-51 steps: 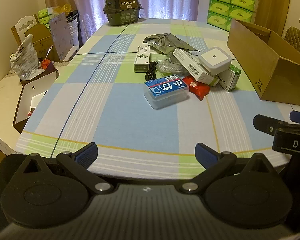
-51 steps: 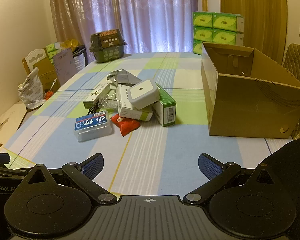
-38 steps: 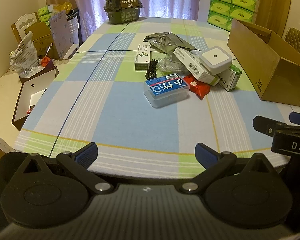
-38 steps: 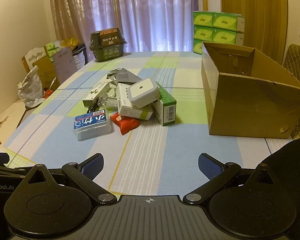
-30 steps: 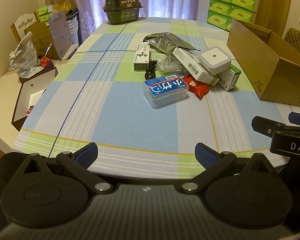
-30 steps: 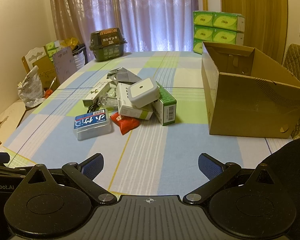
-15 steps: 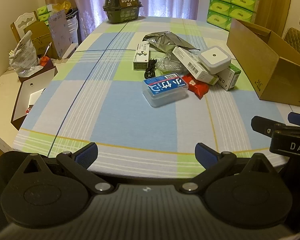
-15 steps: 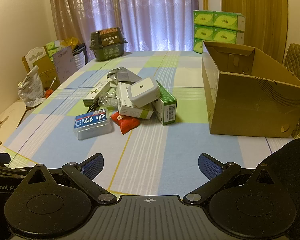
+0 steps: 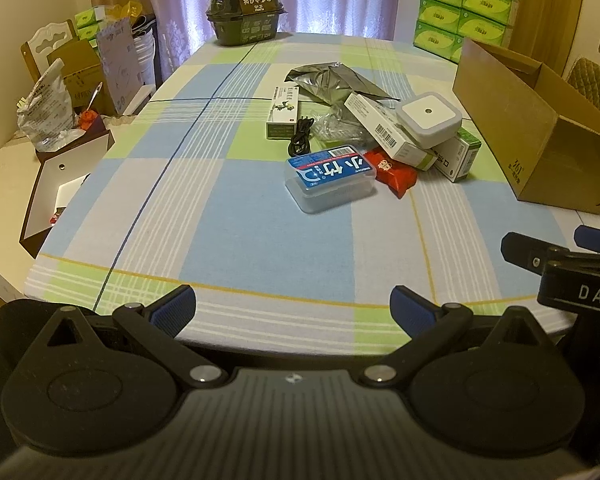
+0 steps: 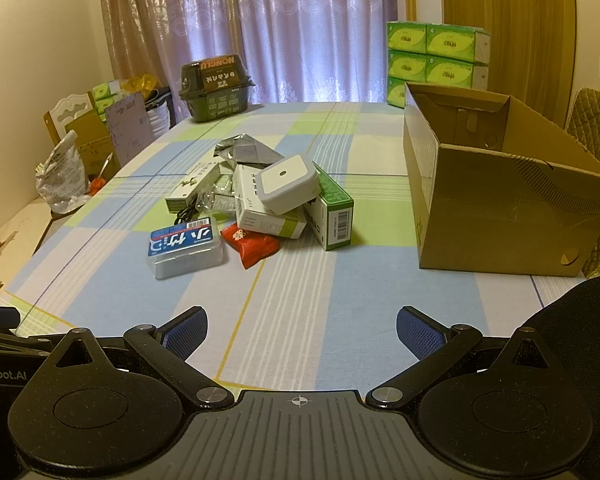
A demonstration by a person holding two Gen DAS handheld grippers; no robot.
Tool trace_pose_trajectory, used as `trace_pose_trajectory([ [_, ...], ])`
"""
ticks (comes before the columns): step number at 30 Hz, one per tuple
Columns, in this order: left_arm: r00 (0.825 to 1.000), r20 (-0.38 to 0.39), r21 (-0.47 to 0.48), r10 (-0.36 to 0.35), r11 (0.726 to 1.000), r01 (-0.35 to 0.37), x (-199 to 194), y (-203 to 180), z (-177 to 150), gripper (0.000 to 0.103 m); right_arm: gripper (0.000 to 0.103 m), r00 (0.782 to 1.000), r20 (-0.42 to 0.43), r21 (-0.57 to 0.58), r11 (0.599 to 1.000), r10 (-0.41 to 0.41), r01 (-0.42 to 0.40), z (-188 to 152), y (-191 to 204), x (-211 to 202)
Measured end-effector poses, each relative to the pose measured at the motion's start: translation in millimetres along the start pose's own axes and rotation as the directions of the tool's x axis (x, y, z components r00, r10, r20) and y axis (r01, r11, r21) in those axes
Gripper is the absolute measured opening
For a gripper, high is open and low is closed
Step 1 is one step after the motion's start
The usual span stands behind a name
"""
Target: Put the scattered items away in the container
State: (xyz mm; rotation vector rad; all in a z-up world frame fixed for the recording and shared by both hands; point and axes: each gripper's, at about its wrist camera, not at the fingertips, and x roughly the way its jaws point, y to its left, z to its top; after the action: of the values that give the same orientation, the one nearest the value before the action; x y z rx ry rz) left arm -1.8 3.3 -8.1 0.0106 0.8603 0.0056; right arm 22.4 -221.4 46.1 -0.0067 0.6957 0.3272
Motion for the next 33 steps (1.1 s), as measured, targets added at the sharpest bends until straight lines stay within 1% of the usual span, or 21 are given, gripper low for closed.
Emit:
trace_pose_trajectory([
  [9,1.000,-0.008,0.000,-0.022,1.000,0.022,3,6,1,0.102,0.103,1.000,0.024,0.009,1.000,0.003,-0.004,1,1,0],
  [13,0.999,0.003,0.028,-0.045,0.999,0.045,2,8,6,0.102,0.103,0.999,0.039,0.006,1.000,0.015,-0.016,6,1,-2],
  [15,0.998,0.010,0.047,-0.059,0.997,0.058,2,11,11,0.102,0.103,0.997,0.072,-0.018,1.000,0.017,-0.015,10,3,-5],
  [17,0.998,0.019,0.075,-0.057,0.996,0.056,2,14,17,0.102,0.103,0.995,0.102,-0.039,0.999,0.020,-0.016,15,4,-5],
  [20,0.996,0.050,0.123,-0.074,0.990,0.068,3,19,27,0.102,0.103,0.991,0.135,-0.083,0.996,0.020,-0.009,26,5,0],
  [23,0.990,0.084,0.205,-0.114,0.974,0.095,8,21,39,0.102,0.103,0.992,0.124,-0.137,0.990,0.039,-0.022,42,5,13],
  [26,0.983,0.092,0.307,-0.156,0.944,0.121,18,21,50,0.102,0.103,0.993,0.112,-0.201,0.980,0.033,-0.010,59,6,28],
  [28,0.980,0.090,0.359,-0.178,0.924,0.134,28,20,56,0.102,0.103,0.993,0.114,-0.245,0.970,0.037,-0.008,67,6,38],
  [30,0.976,0.080,0.387,-0.205,0.908,0.159,40,20,61,0.102,0.103,0.993,0.116,-0.277,0.961,0.037,-0.003,71,6,50],
  [33,0.974,0.063,0.424,-0.220,0.889,0.173,61,19,69,0.101,0.103,0.995,0.096,-0.304,0.953,0.034,-0.003,76,7,70],
])
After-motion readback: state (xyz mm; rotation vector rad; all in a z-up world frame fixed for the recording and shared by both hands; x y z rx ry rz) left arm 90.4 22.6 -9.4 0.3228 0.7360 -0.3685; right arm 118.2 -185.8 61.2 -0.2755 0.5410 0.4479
